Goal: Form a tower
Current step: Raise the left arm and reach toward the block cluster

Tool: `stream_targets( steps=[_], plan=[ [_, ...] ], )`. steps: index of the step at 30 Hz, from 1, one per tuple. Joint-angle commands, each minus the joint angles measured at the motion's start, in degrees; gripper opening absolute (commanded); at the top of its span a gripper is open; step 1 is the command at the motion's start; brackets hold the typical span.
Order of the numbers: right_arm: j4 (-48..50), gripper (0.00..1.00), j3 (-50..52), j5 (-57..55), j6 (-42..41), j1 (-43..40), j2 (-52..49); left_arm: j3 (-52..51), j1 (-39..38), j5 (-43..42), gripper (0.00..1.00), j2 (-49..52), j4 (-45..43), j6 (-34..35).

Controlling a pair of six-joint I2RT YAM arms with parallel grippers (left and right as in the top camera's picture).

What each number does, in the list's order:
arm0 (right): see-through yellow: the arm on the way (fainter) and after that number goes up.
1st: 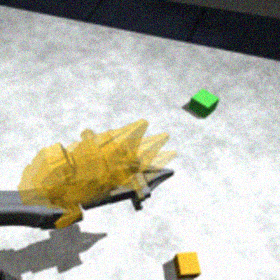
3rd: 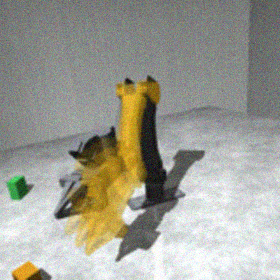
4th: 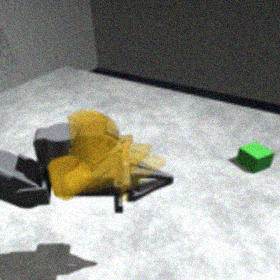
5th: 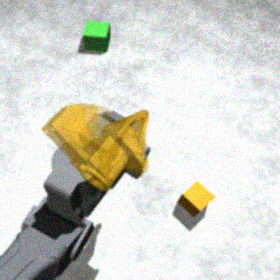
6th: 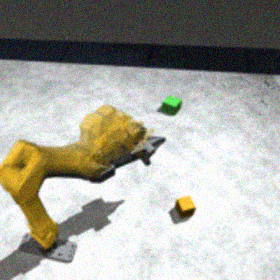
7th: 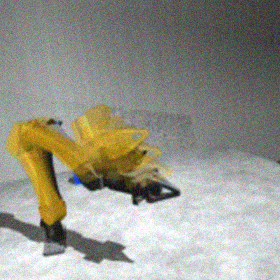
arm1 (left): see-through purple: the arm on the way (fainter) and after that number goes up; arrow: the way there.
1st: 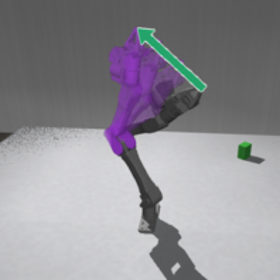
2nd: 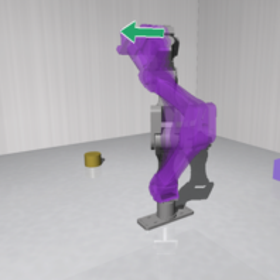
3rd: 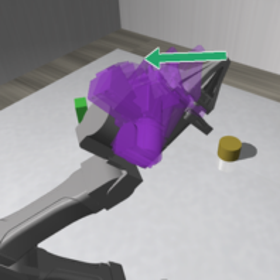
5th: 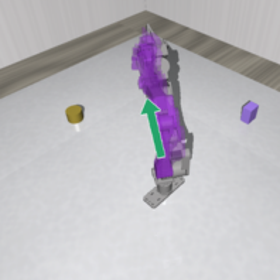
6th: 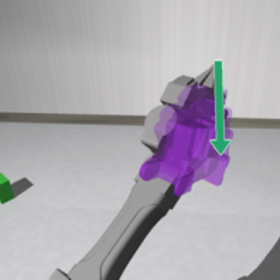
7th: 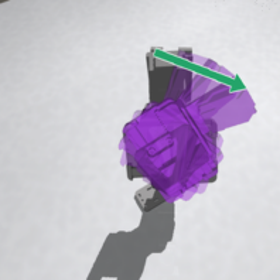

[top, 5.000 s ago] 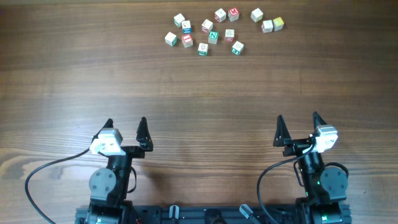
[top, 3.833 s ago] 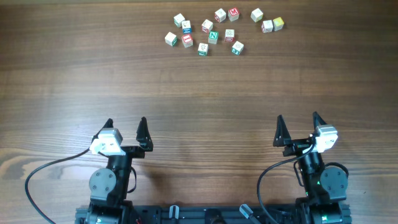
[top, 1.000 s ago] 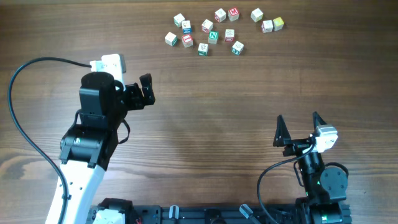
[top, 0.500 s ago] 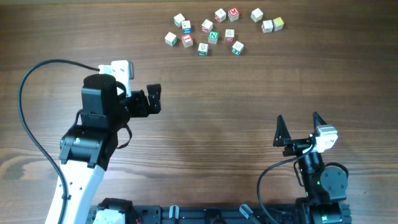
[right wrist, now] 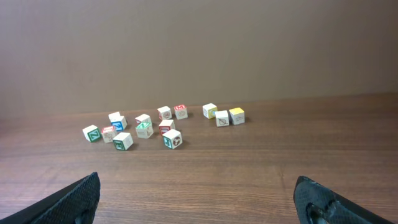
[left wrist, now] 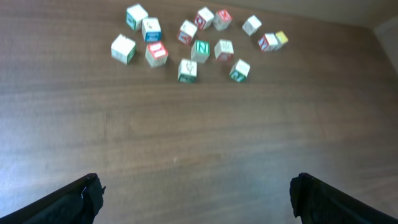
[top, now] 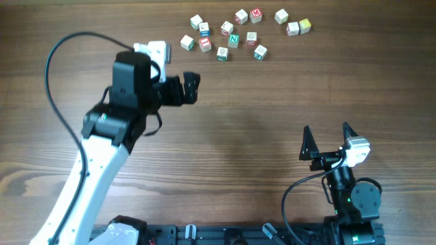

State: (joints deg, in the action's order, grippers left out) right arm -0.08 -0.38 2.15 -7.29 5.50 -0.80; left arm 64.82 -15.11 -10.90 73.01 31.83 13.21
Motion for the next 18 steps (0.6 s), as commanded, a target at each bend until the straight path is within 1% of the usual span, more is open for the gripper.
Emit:
stream_targets(
  steps=[1,6,11,18],
  plan=[
    [0.2,1.00,0.1,0.8,0.2,0.3,0.0,7.8,-0.3,3.7,1.00,7.3,-0.3,0.7],
    [0.2,1.00,0.1,0.8,0.2,0.3,0.0,16.8,-0.3,9.4,1.00,15.0,0.1,0.7],
    [0.2,1.00,0.1,0.8,0.2,0.3,0.0,18.9,-0.3,13.6,1.00,18.7,-0.3,0.7],
    [0.2,1.00,0.1,0.8,0.2,0.3,0.0,18.9,-0.7,10.3,1.00,19.2,-1.0,0.7]
  ],
)
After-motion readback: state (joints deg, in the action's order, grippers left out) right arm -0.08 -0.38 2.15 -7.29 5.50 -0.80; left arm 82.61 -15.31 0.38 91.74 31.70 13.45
